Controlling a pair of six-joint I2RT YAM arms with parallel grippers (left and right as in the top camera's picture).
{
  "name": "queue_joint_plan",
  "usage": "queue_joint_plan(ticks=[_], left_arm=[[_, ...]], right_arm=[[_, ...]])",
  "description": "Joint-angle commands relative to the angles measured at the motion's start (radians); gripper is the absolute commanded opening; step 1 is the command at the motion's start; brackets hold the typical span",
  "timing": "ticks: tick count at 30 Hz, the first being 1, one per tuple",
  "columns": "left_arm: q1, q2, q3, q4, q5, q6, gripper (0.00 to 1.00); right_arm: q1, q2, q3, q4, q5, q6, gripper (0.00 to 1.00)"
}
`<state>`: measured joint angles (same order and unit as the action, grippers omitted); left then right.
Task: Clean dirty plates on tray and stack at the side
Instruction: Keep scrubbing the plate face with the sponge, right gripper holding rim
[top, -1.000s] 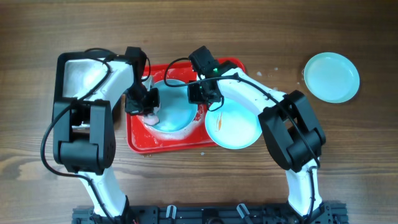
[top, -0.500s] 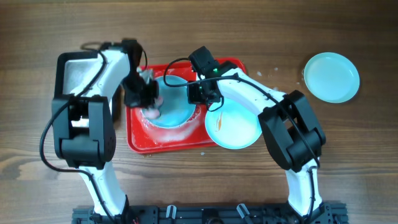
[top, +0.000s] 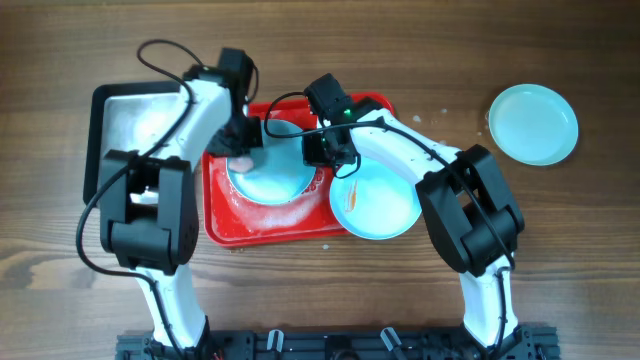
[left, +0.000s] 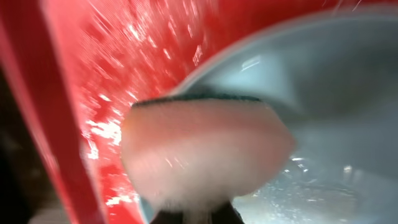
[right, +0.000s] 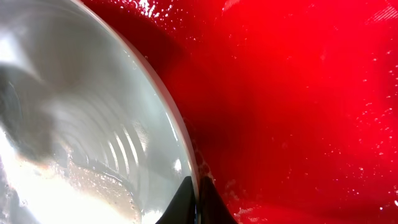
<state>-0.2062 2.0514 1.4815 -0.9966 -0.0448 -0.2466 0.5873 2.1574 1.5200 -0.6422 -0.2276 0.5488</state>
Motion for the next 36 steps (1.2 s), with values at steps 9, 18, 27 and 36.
queue_joint_plan(ticks=[9, 18, 27, 36], left_arm=[[-0.028, 0.008, -0.294, 0.2, 0.082, -0.115, 0.04], [-0.027, 0.012, -0.488, 0.236, 0.339, -0.018, 0.04], [-0.025, 0.011, -0.484, 0.068, 0.449, -0.014, 0.04], [0.092, 0.009, -0.326, -0.029, 0.58, 0.166, 0.04]], right_arm=[[-0.002, 0.029, -0.01, 0.003, 0.028, 0.005, 0.04], [-0.002, 0.029, -0.01, 0.003, 0.027, 0.004, 0.04], [-0.002, 0.029, -0.01, 0.003, 0.027, 0.002, 0.04], [-0.002, 0.029, -0.01, 0.001, 0.024, -0.003, 0.04]])
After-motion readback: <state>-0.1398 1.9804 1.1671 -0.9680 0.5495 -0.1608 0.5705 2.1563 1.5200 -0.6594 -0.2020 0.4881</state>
